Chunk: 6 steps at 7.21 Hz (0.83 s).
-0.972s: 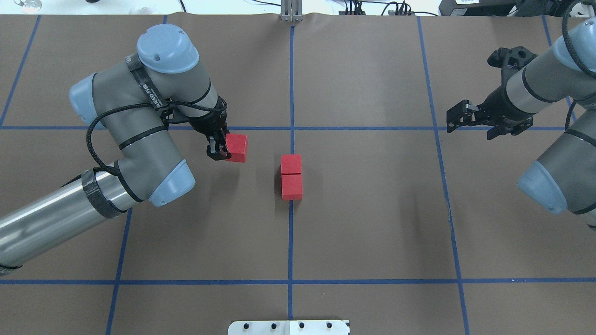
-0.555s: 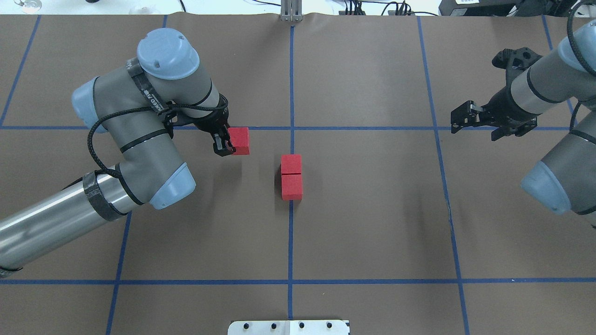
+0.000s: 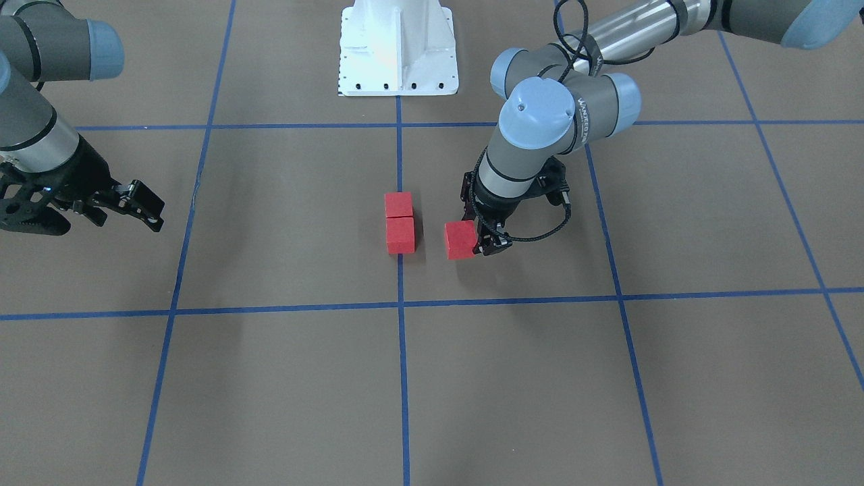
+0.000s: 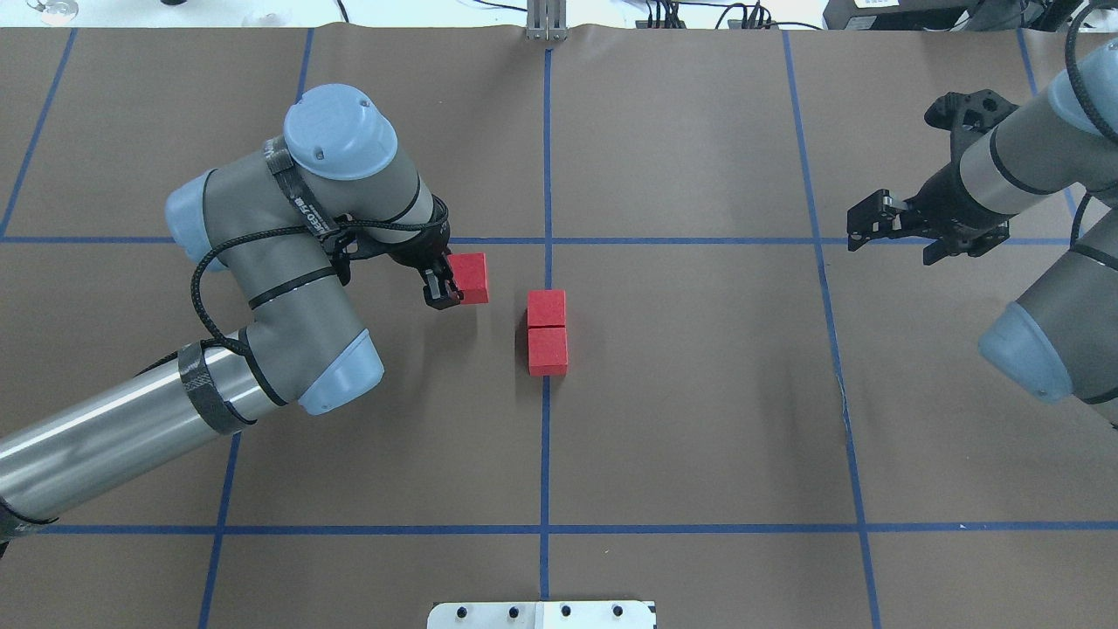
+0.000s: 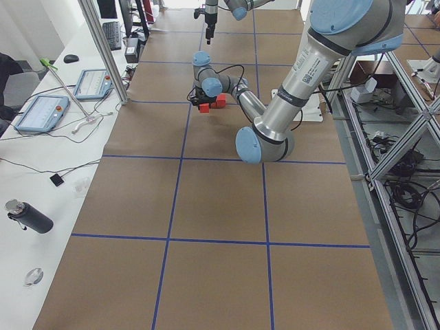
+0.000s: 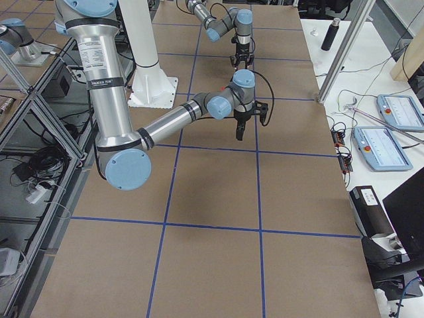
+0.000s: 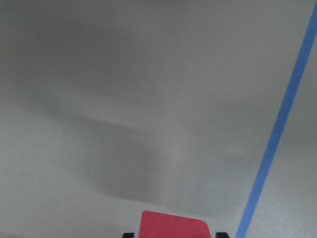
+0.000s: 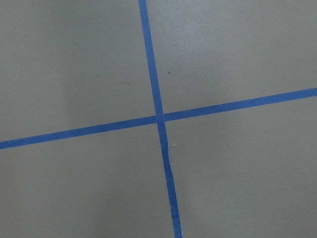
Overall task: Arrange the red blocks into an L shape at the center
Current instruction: 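Lower the cube beside the farther cube of the column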
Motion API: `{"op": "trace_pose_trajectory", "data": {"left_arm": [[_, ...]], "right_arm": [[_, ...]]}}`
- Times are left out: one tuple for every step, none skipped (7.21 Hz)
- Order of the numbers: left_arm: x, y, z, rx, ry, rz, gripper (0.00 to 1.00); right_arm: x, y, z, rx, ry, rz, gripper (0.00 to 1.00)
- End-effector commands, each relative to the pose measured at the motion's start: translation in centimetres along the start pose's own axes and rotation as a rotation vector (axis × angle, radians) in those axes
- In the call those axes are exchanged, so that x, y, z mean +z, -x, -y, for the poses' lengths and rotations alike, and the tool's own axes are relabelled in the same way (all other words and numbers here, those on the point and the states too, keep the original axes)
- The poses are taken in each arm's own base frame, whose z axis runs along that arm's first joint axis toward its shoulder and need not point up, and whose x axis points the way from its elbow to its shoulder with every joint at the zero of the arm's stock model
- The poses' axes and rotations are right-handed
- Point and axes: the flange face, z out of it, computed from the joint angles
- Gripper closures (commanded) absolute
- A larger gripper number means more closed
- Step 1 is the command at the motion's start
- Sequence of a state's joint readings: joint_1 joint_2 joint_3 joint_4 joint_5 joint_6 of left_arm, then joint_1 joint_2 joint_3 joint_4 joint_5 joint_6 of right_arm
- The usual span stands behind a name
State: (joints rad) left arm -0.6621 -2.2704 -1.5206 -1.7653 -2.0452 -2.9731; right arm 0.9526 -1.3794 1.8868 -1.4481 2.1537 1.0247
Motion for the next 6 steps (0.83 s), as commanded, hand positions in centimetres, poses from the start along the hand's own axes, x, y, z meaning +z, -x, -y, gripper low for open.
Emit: {"op": "trace_pose_trajectory", "data": {"left_arm": [[1.0, 0.5, -0.3, 0.017, 0.019, 0.006, 1.00], [1.3, 1.0, -0.5, 0.021, 0.019, 0.012, 1.00], [1.4, 1.4, -0.8, 0.026, 0.021, 0.017, 1.00], [1.9, 2.3, -1.2, 0.017, 0.019, 0.027, 1.00], [2.4, 3.0, -1.7, 0.017, 0.020, 0.027, 1.00], [3.1, 3.1, -2.3, 0.015, 0.018, 0.031, 1.00]], "right_arm": [[0.0, 0.0, 0.0, 0.000, 0.000, 0.000, 0.00], [0.0, 0.0, 0.0, -0.001, -0.001, 0.001, 0.00], [0.0, 0.0, 0.0, -0.001, -0.001, 0.001, 0.00], [0.0, 0.0, 0.0, -0.001, -0.001, 0.001, 0.00], [0.0, 0.0, -0.1, -0.001, 0.001, 0.000, 0.00], [0.1, 0.0, 0.0, 0.000, 0.000, -0.002, 0.00]]}}
